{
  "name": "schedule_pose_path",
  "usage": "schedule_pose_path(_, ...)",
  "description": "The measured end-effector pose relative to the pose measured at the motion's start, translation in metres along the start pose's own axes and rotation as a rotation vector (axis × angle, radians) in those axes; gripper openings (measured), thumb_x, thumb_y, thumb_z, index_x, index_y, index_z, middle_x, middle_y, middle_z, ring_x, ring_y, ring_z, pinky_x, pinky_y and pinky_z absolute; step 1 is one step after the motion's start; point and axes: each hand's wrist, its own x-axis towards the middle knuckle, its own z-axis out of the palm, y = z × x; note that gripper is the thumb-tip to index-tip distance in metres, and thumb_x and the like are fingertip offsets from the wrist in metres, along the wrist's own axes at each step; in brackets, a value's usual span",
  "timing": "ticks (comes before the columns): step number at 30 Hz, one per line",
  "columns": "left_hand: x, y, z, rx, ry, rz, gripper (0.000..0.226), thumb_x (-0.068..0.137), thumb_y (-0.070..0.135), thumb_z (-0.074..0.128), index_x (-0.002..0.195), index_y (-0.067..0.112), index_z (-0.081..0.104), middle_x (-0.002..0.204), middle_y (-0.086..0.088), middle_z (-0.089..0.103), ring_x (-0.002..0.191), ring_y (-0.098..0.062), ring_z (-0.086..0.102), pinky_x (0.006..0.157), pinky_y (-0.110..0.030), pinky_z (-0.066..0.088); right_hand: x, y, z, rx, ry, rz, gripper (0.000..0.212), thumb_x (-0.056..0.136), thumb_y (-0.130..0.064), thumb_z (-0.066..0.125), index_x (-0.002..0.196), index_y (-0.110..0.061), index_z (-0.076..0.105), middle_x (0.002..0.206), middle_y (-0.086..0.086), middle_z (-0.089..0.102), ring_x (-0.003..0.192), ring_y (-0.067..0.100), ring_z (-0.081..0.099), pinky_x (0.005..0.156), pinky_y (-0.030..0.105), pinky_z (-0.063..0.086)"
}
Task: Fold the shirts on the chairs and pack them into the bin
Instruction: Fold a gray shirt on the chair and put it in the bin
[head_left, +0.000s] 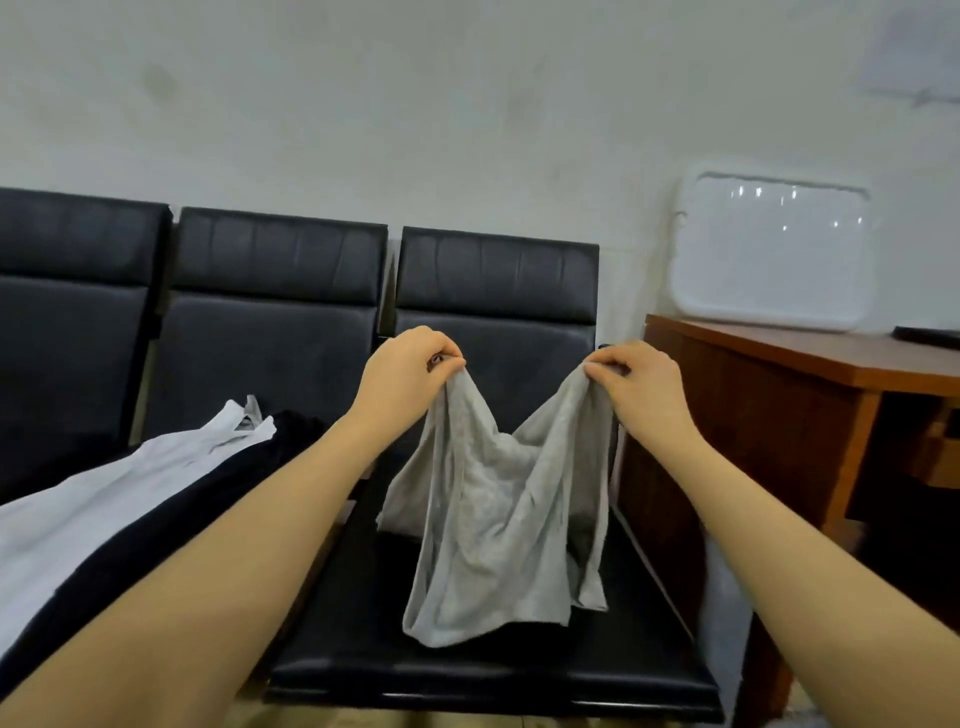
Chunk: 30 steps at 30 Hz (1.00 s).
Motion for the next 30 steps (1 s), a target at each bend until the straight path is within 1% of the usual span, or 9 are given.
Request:
schedule_pose_path(3,0.017,0.007,-0.01,0.021,0.061,0.03,0.01,0.091,0.018,0.061,0.092,0.012,0.069,0.088,-0.001,0.063,0.086,-0.016,0.057,0.076,-0.03,0.046,0.015,-0.008,-0.02,0.019,0.046,-0.018,0.012,0.091,-0.015,0.061,0.094,-0.013,0.072,0.091,-0.003,0.06,0.087,0.009,0.052,0.072,0.012,0.029)
schedule_pose_path(7,0.036,0.015,-0.021,0.051,0.092,0.08,0.012,0.094,0.017,0.056,0.094,0.009,0.064,0.092,-0.001,0.059,0.09,-0.014,0.052,0.076,-0.028,0.044,0.03,-0.017,-0.043,0.086,0.118,-0.008,0.013,0.093,-0.015,0.058,0.092,-0.016,0.07,0.095,0.0,0.066,0.092,0.012,0.056,0.081,0.018,0.036)
schedule_pose_path(11,0.043,0.022,-0.026,-0.069,0.066,-0.047,0.013,0.097,0.019,0.052,0.1,0.01,0.06,0.095,0.0,0.063,0.089,-0.015,0.058,0.077,-0.031,0.048,0.034,-0.018,-0.057,0.158,0.186,0.037,0.013,0.093,-0.011,0.056,0.093,-0.012,0.069,0.093,0.001,0.065,0.089,0.012,0.057,0.08,0.015,0.037)
schedule_pose_path(14,0.039,0.022,-0.023,-0.231,0.043,-0.164,0.011,0.099,0.016,0.046,0.106,0.014,0.054,0.095,0.0,0.06,0.087,-0.014,0.057,0.069,-0.018,0.043,0.031,-0.009,-0.058,0.221,0.166,0.104,0.02,0.096,-0.011,0.05,0.103,-0.012,0.068,0.105,0.0,0.064,0.099,0.011,0.055,0.09,0.023,0.04)
schedule_pose_path(18,0.03,0.015,-0.013,-0.245,-0.039,-0.229,0.036,0.1,0.003,0.03,0.13,0.017,0.044,0.1,-0.006,0.049,0.08,-0.013,0.05,0.065,-0.019,0.039,0.02,0.007,-0.051,0.198,0.085,0.154,0.031,0.101,-0.011,0.034,0.112,-0.013,0.063,0.118,0.0,0.054,0.108,0.009,0.045,0.094,0.022,0.032)
schedule_pose_path(21,0.027,0.003,-0.006,-0.142,-0.107,-0.218,0.03,0.101,0.009,0.032,0.119,0.013,0.055,0.104,-0.006,0.038,0.09,-0.02,0.043,0.082,-0.028,0.041,0.018,0.019,-0.047,0.105,0.038,0.195,0.031,0.102,-0.012,0.03,0.101,-0.014,0.061,0.119,0.009,0.053,0.11,0.018,0.047,0.095,0.028,0.036)
schedule_pose_path(23,0.023,-0.007,-0.006,-0.065,-0.215,-0.205,0.016,0.097,0.028,0.049,0.103,0.021,0.061,0.106,-0.003,0.032,0.099,-0.02,0.036,0.092,-0.033,0.038,0.017,0.026,-0.045,-0.003,-0.01,0.218,0.029,0.102,-0.02,0.033,0.099,-0.019,0.062,0.117,0.012,0.05,0.112,0.028,0.048,0.098,0.038,0.039)
schedule_pose_path(26,0.016,-0.02,-0.007,0.11,-0.395,-0.171,0.018,0.081,0.043,0.069,0.088,0.029,0.062,0.108,0.001,0.028,0.102,-0.017,0.027,0.094,-0.033,0.034,0.009,0.033,-0.042,-0.157,-0.118,0.252,0.02,0.096,-0.037,0.047,0.104,-0.028,0.063,0.112,0.007,0.039,0.112,0.031,0.041,0.098,0.043,0.034)
schedule_pose_path(30,0.007,-0.033,0.004,0.118,-0.125,-0.184,0.016,0.085,0.027,0.069,0.085,0.011,0.064,0.102,-0.001,0.031,0.096,-0.017,0.03,0.09,-0.037,0.04,-0.004,0.04,-0.036,-0.251,-0.18,0.263,0.014,0.087,-0.043,0.061,0.098,-0.036,0.064,0.112,0.002,0.03,0.116,0.029,0.031,0.1,0.039,0.024)
